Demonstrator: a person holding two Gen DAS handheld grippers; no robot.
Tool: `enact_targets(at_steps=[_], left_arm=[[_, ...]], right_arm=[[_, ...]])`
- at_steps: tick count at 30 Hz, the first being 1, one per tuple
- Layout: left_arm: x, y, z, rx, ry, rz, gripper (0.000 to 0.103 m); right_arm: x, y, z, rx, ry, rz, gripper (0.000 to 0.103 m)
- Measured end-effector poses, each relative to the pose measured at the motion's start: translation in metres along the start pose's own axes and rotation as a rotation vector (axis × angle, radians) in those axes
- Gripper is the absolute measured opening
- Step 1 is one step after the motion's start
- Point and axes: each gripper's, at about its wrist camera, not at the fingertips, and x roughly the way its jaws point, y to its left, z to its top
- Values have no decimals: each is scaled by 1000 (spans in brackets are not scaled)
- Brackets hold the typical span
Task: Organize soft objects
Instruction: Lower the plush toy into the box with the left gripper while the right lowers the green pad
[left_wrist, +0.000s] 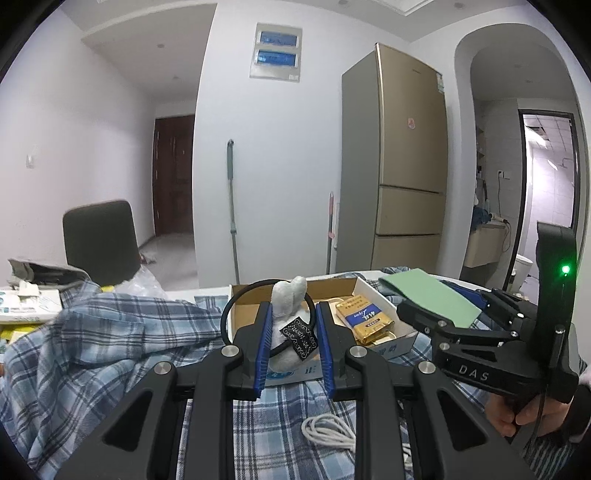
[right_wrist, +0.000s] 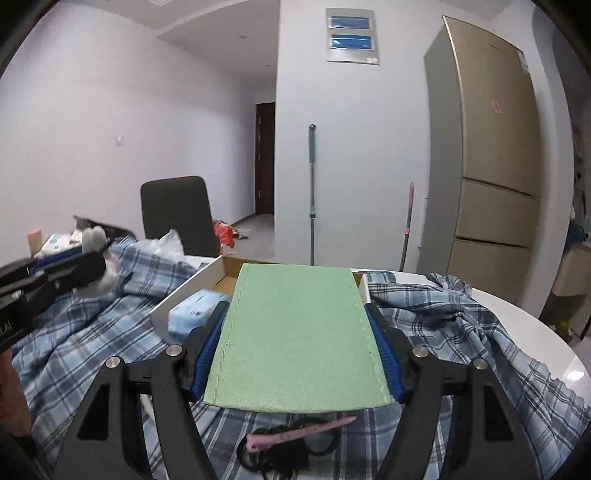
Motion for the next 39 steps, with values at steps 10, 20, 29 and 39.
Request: enact_targets(at_steps=[10, 20, 29, 39], left_arm=[[47, -7, 29, 56, -133, -10, 23], [107, 2, 17, 41, -121, 26, 23], [132, 14, 15, 5, -16, -26, 23], [142, 10, 14, 15, 40, -17, 29]], right_arm=[[40, -21, 29, 81, -81, -53, 69], [61, -19, 25, 36, -164, -137, 70], [80, -34, 25, 97, -55, -136, 70], [83, -28, 27, 54, -38, -121, 70]])
